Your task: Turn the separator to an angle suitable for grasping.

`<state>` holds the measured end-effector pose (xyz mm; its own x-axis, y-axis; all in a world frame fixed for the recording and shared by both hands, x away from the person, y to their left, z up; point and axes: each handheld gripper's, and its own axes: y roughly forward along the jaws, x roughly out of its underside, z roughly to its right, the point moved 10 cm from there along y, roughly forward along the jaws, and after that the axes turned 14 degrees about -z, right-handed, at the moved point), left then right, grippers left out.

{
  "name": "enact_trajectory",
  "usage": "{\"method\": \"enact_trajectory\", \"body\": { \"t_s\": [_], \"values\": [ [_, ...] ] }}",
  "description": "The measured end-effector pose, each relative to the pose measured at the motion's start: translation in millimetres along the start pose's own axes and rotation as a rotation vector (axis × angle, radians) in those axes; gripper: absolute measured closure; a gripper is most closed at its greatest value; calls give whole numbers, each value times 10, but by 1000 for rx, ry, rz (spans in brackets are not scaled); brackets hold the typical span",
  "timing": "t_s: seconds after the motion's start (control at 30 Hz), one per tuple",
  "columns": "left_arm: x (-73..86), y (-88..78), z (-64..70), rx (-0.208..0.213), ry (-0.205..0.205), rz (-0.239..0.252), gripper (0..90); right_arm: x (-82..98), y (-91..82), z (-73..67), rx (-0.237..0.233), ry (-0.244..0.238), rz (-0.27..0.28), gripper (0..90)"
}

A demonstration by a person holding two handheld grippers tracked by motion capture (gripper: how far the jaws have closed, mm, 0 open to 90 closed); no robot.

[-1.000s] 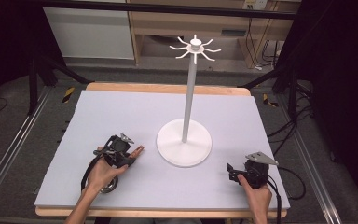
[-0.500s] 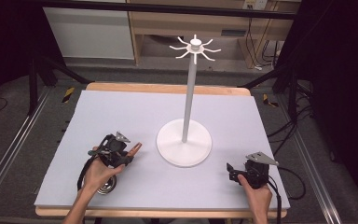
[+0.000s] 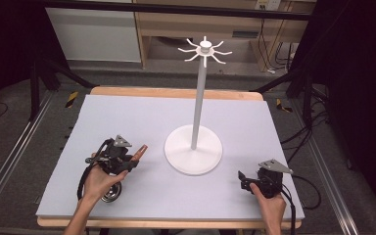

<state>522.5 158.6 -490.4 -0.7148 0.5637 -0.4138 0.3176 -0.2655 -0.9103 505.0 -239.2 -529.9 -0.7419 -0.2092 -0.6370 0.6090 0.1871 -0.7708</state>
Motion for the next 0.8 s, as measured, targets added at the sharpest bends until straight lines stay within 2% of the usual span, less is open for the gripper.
{"method": "enact_trajectory", "body": {
  "t_s": [0.23,0.27,0.33,0.37,0.43,0.57,0.6,0.67,0.8],
  "values": [
    [-58,-168,25,-7,4,86,676,-2,-2,2,1,3,2,65],
    [-84,-217,38,-4,-3,124,676,-1,-1,0,-1,6,0,65],
    [-90,-238,38,-6,-5,135,676,-2,-2,1,-1,6,0,65],
    [-111,-297,32,-19,-2,173,676,-4,-5,6,1,6,4,65],
    [-133,-353,34,-20,-11,213,676,-6,-4,13,4,6,7,65],
    [-166,-468,50,-17,-17,278,676,-4,2,13,5,6,3,65],
    [-166,-468,50,-17,-17,278,676,-4,2,13,5,6,3,65],
    [-190,-586,75,-20,-15,332,676,-5,-5,15,5,9,5,65],
    [-211,-725,113,-14,-15,392,676,-5,-10,22,7,9,5,65]
  ]
}}
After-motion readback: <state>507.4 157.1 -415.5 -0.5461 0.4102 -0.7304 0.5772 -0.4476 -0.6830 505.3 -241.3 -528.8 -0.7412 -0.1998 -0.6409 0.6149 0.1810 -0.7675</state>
